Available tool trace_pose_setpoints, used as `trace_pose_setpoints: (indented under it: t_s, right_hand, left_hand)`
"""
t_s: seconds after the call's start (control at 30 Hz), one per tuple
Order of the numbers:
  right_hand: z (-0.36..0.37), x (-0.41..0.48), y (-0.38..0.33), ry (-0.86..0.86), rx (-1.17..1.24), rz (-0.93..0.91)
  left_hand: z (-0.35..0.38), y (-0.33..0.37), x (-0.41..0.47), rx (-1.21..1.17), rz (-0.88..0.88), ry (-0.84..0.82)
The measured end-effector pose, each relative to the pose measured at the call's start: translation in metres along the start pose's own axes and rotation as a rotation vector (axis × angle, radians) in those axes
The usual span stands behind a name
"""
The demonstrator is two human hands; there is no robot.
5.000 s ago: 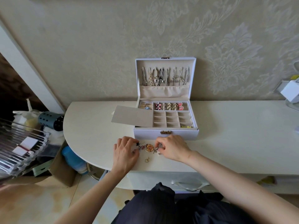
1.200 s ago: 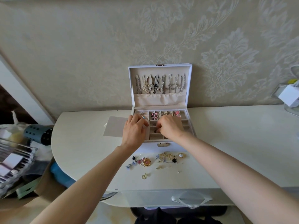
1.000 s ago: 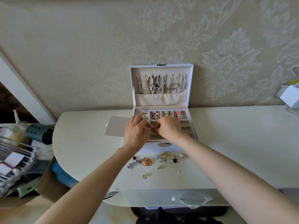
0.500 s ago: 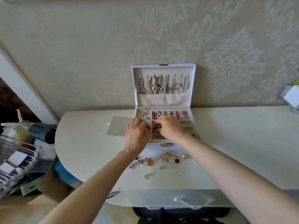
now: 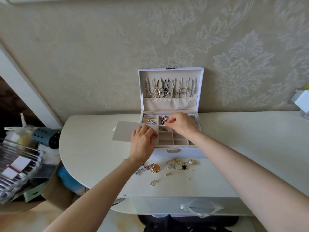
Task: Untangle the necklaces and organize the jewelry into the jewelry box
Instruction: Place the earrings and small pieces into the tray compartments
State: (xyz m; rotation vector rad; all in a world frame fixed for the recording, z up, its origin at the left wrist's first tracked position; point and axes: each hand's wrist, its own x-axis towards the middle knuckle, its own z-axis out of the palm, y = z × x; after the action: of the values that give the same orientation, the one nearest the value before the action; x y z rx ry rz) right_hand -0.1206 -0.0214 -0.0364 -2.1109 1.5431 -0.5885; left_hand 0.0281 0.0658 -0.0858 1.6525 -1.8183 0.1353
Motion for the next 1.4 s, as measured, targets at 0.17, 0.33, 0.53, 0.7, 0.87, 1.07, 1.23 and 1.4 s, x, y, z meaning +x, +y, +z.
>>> trace_pose_setpoints:
  t_s: [0.17, 0.33, 0.53, 0.7, 0.87, 1.07, 1.23, 1.4]
  right_hand:
    - [-0.009, -0.011, 0.012, 0.012, -0.079, 0.021]
    - [-0.021, -0.042, 0.024, 0.097, -0.010, -0.055]
    - [-0.021, -0.095, 0.052, 0.186, -0.017, -0.196]
    - [-0.004, -0.120, 0.080, 0.166, -0.138, -0.224]
    - [0.004, -0.127, 0.086, 0.105, -0.267, -0.248]
    - [0.011, -0.130, 0.087, 0.050, -0.316, -0.185]
    - [0.016, -0.133, 0.089, 0.129, -0.293, -0.198]
    - [0.021, -0.135, 0.093, 0.168, -0.045, -0.285]
  left_hand:
    - [-0.003, 0.000, -0.006, -0.004, -0.006, 0.012]
    - [-0.007, 0.012, -0.019, -0.106, 0.024, 0.016]
    - [-0.003, 0.031, -0.040, -0.111, 0.220, 0.006]
    - [0.001, 0.030, -0.054, -0.141, 0.156, -0.055]
    - [-0.011, 0.010, -0.075, -0.115, 0.140, -0.110]
    - [-0.006, -0.007, -0.084, 0.021, 0.081, -0.141]
    - [-0.005, -0.003, -0.079, 0.065, 0.074, -0.174]
    - [-0.003, 0.001, -0.079, 0.019, 0.145, -0.186]
